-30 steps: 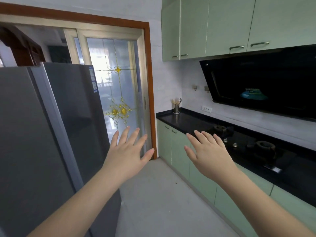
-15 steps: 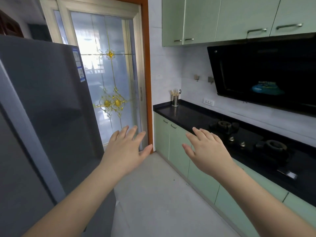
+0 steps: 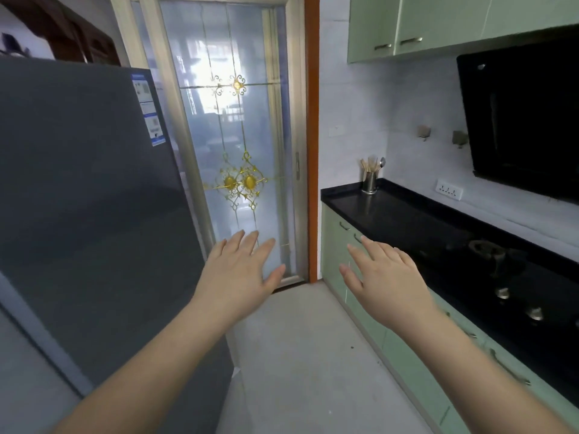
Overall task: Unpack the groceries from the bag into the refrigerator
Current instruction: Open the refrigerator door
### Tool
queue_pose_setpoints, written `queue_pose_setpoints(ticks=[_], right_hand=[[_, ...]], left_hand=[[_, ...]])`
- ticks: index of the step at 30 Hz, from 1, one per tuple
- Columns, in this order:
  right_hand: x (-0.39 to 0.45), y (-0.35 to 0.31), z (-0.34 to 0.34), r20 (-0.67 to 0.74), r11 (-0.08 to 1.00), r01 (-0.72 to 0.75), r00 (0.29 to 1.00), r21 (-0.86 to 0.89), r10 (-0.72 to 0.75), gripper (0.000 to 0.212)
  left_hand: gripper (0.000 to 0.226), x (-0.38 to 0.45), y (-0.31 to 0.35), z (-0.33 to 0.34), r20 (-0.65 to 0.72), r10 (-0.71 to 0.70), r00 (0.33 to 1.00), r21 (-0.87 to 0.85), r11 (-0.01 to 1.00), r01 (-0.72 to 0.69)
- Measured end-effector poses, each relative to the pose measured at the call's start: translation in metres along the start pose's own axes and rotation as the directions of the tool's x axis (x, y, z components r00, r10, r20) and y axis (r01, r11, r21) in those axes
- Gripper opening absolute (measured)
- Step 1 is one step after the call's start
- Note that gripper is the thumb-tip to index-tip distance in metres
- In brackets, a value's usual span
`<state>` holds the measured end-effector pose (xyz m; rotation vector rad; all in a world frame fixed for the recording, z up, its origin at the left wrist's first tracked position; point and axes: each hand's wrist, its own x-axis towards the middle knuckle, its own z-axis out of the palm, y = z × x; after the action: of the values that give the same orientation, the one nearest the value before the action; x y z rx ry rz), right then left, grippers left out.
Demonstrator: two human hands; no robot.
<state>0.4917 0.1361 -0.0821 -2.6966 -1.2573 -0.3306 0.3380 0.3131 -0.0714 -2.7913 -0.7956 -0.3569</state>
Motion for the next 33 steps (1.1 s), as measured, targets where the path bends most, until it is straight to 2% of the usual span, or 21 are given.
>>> queue_pose_setpoints(ticks=[9,16,21,26,29,33], right_hand=[[0.098,-0.015,0.038,0.005,0.985,0.154,0.988,0.077,-0.155,0.055],[0.17,-0.09,0.077,0.03,0.933,0.332,0.94,0.136,-0.339,0.054],[0.208,-0.145,0.095,0.026,0.884,0.44,0.893,0.16,-0.449,0.055],[0.233,-0.191,0.125,0.016,0.814,0.54,0.831,0.216,-0.556,0.058],[0.254,-0.216,0.136,-0.047,0.761,0.607,0.787,0.229,-0.615,0.059],[0.282,-0.251,0.157,-0.022,0.643,0.716,0.673,0.271,-0.74,0.059]], left_hand=[[0.068,0.043,-0.026,0.025,-0.011,-0.144,0.99,0.014,0.989,0.144],[0.064,0.064,-0.095,0.071,0.019,-0.331,0.943,0.051,0.943,0.33],[0.065,0.07,-0.135,0.09,0.046,-0.401,0.915,0.081,0.914,0.397],[0.065,0.069,-0.171,0.105,0.056,-0.485,0.872,0.096,0.872,0.479],[0.065,0.065,-0.198,0.116,0.059,-0.549,0.834,0.157,0.83,0.536],[0.062,0.055,-0.219,0.134,0.026,-0.652,0.758,0.21,0.744,0.634]])
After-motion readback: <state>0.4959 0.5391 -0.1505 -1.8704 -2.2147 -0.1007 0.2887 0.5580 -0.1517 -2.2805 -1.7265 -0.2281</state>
